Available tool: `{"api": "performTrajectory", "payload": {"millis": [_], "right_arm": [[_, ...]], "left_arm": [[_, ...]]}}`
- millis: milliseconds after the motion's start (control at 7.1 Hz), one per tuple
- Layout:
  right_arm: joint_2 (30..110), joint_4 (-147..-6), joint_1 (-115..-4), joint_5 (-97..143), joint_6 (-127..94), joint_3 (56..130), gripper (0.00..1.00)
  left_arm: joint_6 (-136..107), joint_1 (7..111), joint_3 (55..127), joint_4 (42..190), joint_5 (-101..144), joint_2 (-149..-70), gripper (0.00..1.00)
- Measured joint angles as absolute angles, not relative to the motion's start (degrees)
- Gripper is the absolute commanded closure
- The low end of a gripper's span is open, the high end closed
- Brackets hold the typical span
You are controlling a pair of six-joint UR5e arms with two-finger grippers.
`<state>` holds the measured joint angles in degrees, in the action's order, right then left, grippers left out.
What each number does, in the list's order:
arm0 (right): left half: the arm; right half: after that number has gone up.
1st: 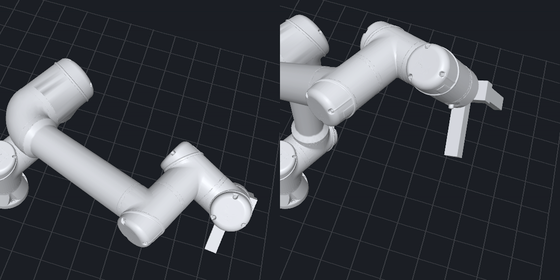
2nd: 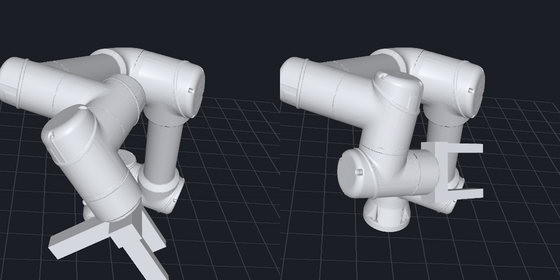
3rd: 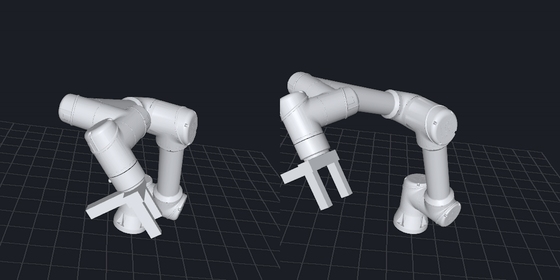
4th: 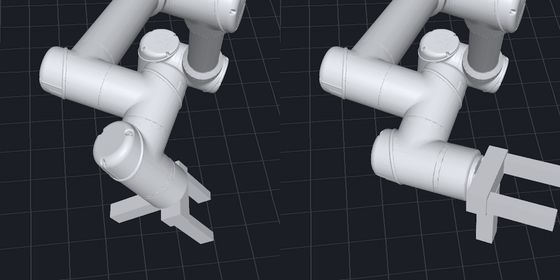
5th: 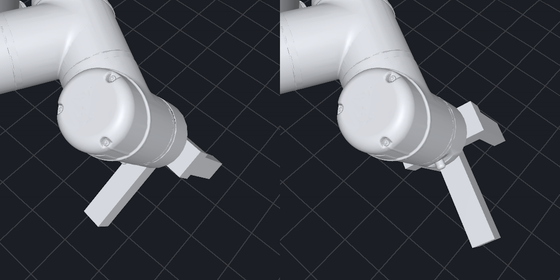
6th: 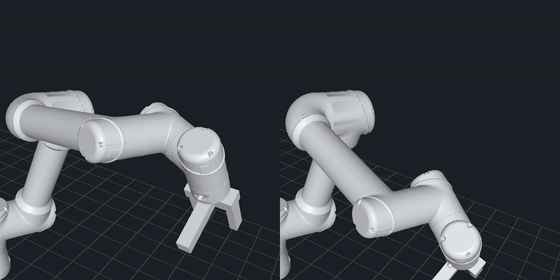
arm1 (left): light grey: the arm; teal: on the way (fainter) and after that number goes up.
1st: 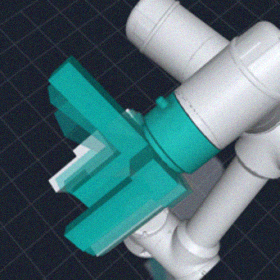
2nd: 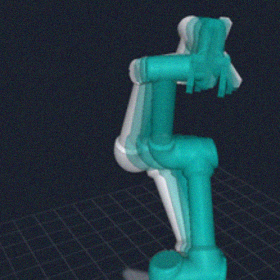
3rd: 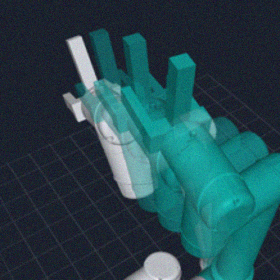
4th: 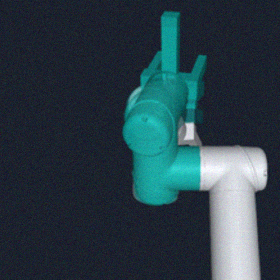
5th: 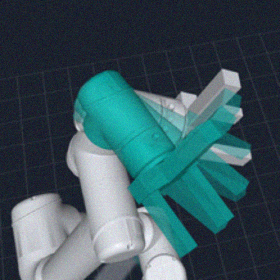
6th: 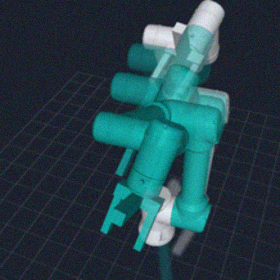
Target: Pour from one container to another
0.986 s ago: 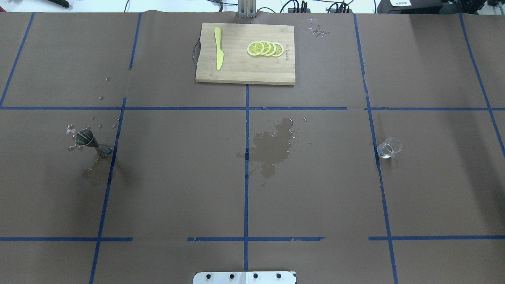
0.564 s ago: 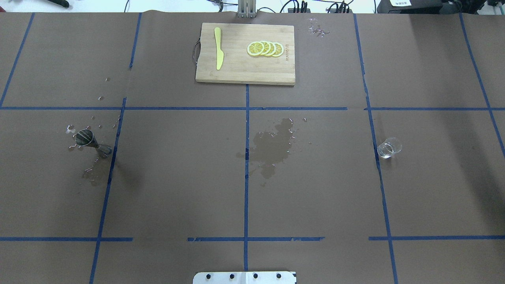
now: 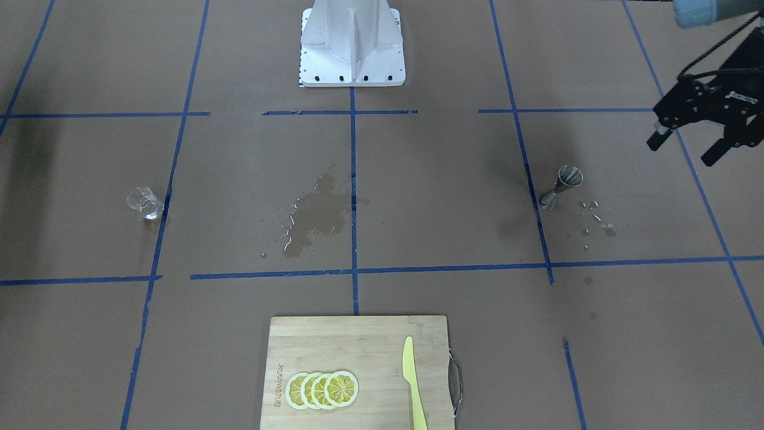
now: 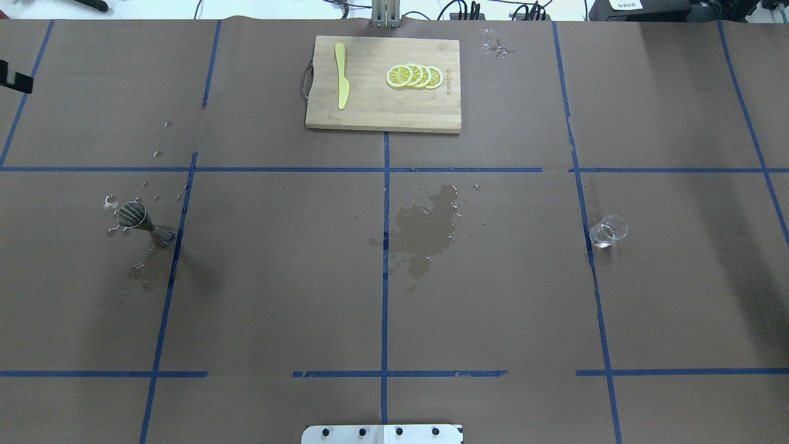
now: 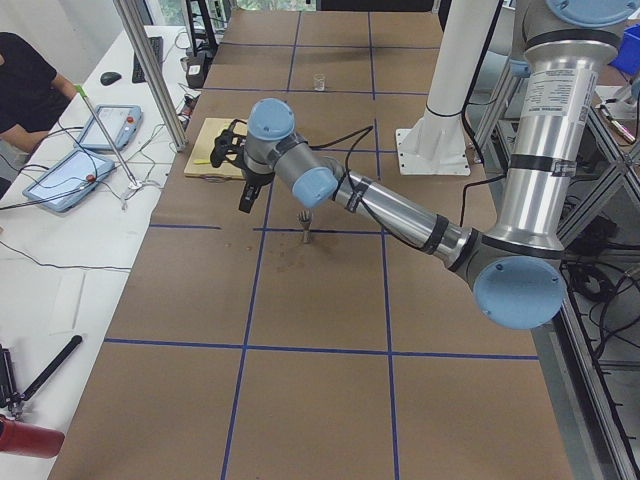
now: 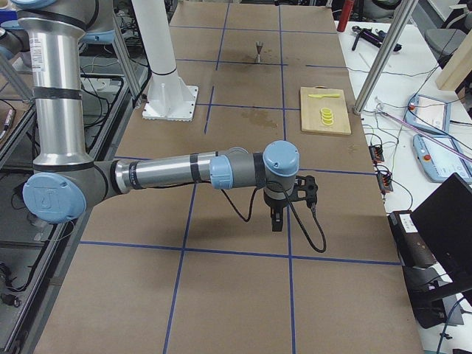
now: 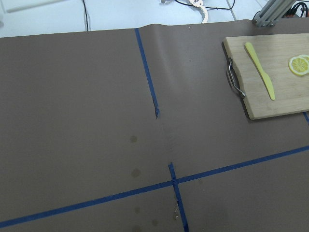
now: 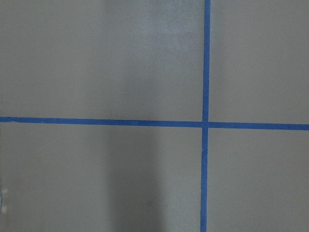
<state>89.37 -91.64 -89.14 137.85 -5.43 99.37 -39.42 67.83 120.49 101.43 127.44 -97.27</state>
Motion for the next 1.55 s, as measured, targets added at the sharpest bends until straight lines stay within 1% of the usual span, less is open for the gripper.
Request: {"api": "performTrajectory", "payload": {"millis": [282, 423, 564, 986, 1268, 1550], "right_arm": [[89.2, -91.6, -89.1, 137.8, -5.4, 99.7, 0.00], [89.2, -91.7, -89.1, 137.7, -6.2, 100.7, 0.00], [89.4, -91.9, -89.0, 137.5, -7.9, 103.1, 0.00], [92.3, -92.7, -83.4, 135.4, -21.8, 116.2, 0.00], [95.6, -90.3, -78.2, 130.7, -31.2, 123.7, 0.00], [103.3, -74.7, -70.8, 124.6, -44.3, 126.3, 0.00]], "left_arm": [[-52.9, 53.5, 131.5, 91.4, 111.9, -95.9, 0.00], [-61.1, 45.4, 134.5, 89.8, 103.6, -94.3, 0.00], [-69.1, 36.9, 136.0, 89.4, 94.6, -92.1, 0.00], [-88.6, 16.4, 136.9, 90.8, 72.8, -84.2, 0.00], [-100.7, 7.2, 135.8, 92.4, 58.2, -79.9, 0.00], [-107.9, 4.3, 130.2, 92.8, 47.7, -79.1, 0.00]]}}
